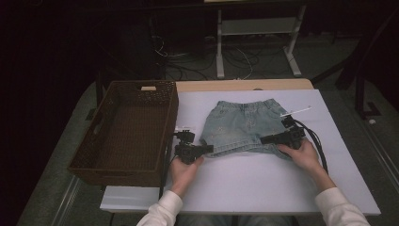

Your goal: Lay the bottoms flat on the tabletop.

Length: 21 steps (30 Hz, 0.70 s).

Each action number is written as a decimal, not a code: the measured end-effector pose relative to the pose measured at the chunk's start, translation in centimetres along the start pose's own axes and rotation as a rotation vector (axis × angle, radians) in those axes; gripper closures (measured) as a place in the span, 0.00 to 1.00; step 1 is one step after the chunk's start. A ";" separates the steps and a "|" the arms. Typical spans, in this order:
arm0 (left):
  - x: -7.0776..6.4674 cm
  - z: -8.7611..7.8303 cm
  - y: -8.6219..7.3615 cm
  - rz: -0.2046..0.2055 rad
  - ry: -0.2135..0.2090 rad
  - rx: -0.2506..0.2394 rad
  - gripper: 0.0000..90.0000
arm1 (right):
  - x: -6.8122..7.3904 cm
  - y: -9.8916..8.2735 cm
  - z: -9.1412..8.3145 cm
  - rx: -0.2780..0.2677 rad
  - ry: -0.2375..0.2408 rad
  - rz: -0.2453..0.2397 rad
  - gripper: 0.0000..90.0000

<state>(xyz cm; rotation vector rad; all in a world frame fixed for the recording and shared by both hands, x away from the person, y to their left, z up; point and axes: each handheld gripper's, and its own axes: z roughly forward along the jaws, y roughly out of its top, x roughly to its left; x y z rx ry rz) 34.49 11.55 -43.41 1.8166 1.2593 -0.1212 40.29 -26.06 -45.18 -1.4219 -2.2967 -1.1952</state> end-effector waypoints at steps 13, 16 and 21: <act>0.3 -0.3 0.1 -0.002 0.000 -0.002 0.93 | 2.7 -1.8 -5.6 -0.126 -0.138 -0.053 0.43; 0.2 -0.3 0.1 -0.001 -0.006 0.000 0.93 | 2.6 -3.2 -8.4 -0.208 -0.182 -0.015 0.40; 0.2 -0.4 0.1 0.000 -0.008 0.002 0.93 | 1.9 -6.8 -11.5 -0.257 -0.271 0.066 0.34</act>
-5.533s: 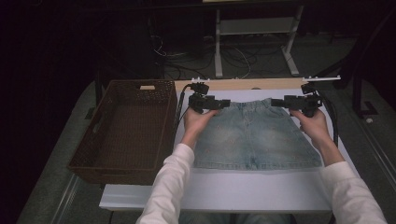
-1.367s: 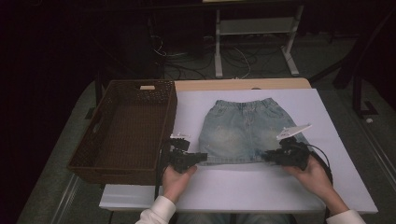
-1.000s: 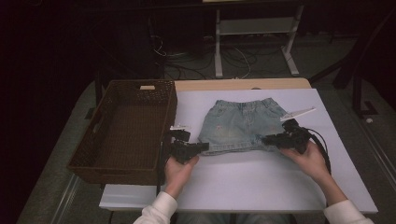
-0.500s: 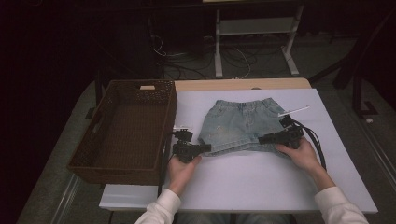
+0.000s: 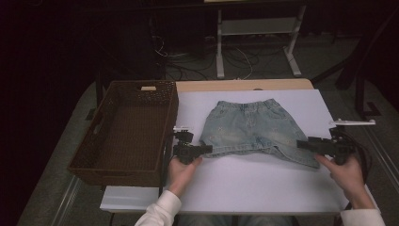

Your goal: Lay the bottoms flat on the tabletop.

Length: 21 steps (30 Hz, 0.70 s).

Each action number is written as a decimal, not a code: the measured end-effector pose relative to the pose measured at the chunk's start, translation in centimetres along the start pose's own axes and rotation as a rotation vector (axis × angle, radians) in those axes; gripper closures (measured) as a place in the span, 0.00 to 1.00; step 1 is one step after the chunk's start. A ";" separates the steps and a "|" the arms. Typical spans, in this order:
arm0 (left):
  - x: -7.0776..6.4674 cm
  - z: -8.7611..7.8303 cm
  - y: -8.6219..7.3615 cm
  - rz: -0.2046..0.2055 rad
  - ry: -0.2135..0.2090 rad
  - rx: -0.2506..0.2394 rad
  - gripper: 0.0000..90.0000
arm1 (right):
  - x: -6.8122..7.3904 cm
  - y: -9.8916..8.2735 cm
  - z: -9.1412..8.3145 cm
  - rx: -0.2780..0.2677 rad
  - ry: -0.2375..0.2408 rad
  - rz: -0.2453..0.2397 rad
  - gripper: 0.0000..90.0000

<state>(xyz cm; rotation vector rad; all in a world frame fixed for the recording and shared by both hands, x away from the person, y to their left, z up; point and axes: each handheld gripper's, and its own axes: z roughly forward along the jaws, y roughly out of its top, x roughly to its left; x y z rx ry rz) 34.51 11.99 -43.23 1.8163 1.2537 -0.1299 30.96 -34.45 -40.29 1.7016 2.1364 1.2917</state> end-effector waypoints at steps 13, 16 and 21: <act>-0.2 -0.2 -0.1 -0.001 -0.014 0.004 0.93 | -2.9 -3.9 -1.3 0.083 -0.131 0.172 0.39; -0.3 -0.2 -0.2 -0.001 -0.020 0.007 0.93 | -3.2 -4.3 -0.5 0.126 -0.067 0.189 0.56; -0.6 -1.1 -0.7 -0.020 -0.035 0.008 0.93 | -3.0 -4.1 -0.5 0.135 -0.004 0.188 0.85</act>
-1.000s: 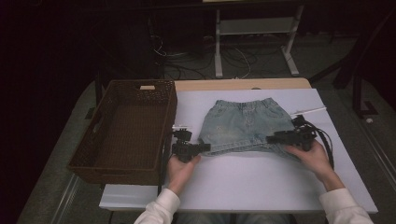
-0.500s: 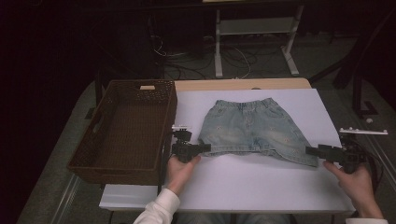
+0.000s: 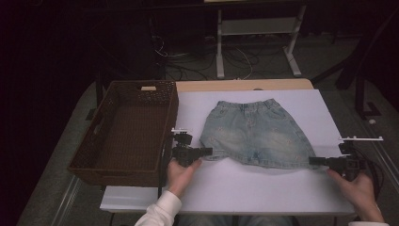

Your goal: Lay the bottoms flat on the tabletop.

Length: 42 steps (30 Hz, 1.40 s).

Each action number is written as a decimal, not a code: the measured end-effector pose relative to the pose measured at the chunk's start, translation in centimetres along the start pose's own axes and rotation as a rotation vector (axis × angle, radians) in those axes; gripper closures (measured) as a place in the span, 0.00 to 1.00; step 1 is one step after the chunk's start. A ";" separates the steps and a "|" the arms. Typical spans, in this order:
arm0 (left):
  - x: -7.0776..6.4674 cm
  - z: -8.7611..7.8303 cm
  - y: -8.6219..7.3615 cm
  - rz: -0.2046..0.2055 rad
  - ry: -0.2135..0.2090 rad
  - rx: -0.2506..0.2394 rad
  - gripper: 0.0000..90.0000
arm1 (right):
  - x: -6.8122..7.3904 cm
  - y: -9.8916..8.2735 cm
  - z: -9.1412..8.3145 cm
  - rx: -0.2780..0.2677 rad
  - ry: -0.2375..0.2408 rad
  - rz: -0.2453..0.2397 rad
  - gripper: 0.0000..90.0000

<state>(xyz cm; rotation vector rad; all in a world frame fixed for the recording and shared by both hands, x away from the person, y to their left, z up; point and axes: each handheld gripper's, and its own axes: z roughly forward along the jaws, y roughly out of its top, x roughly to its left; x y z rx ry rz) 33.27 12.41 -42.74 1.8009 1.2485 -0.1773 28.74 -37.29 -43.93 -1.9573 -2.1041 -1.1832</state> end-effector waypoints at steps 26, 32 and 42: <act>-2.5 -7.0 -1.6 0.028 -0.026 -0.077 0.94 | 2.1 -1.3 -6.8 -0.221 0.163 -0.026 0.91; -2.1 -5.6 -3.3 0.023 -0.006 0.029 0.94 | 1.4 -2.5 -5.8 -0.134 0.120 0.004 0.91; -2.3 -4.2 -4.3 0.090 0.080 0.160 0.94 | 0.1 -3.3 -4.0 -0.025 0.076 0.028 0.91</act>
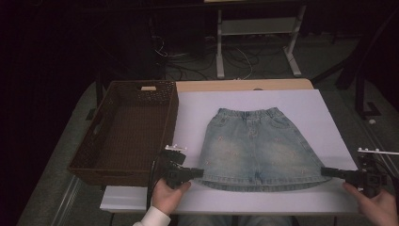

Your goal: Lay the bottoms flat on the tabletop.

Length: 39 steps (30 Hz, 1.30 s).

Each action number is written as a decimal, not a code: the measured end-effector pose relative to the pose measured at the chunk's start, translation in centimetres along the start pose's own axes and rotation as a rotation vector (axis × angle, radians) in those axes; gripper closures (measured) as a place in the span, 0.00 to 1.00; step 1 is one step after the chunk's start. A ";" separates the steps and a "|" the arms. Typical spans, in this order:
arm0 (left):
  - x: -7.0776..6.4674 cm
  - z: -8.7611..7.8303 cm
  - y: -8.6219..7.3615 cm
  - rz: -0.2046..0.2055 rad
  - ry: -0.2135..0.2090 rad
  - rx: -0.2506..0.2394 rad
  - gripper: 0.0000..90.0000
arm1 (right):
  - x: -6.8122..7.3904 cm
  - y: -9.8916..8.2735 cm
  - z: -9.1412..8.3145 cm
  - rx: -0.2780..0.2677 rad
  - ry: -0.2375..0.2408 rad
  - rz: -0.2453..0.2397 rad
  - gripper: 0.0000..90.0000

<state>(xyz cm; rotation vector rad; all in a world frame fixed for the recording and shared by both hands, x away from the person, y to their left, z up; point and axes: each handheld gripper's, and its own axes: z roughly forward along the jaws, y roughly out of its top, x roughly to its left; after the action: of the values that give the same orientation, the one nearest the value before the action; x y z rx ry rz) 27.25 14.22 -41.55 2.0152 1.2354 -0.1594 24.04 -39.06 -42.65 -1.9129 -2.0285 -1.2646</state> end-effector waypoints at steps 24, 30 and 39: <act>-1.4 0.0 0.2 0.138 0.081 -0.058 0.35 | 1.2 0.6 0.4 -0.035 -0.051 -0.114 0.40; -2.7 -0.7 1.1 0.186 0.072 -0.085 0.24 | 2.7 1.9 0.2 -0.084 -0.060 -0.174 0.15; -3.4 -1.3 2.1 0.209 -0.027 -0.114 0.02 | 5.5 5.0 0.9 -0.125 0.008 -0.298 0.00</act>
<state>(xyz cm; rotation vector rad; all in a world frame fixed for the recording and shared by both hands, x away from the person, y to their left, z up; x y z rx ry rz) 26.81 12.12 -37.87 2.0204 0.9867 -0.0148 27.57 -34.80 -37.63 -1.6925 -2.3505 -1.4912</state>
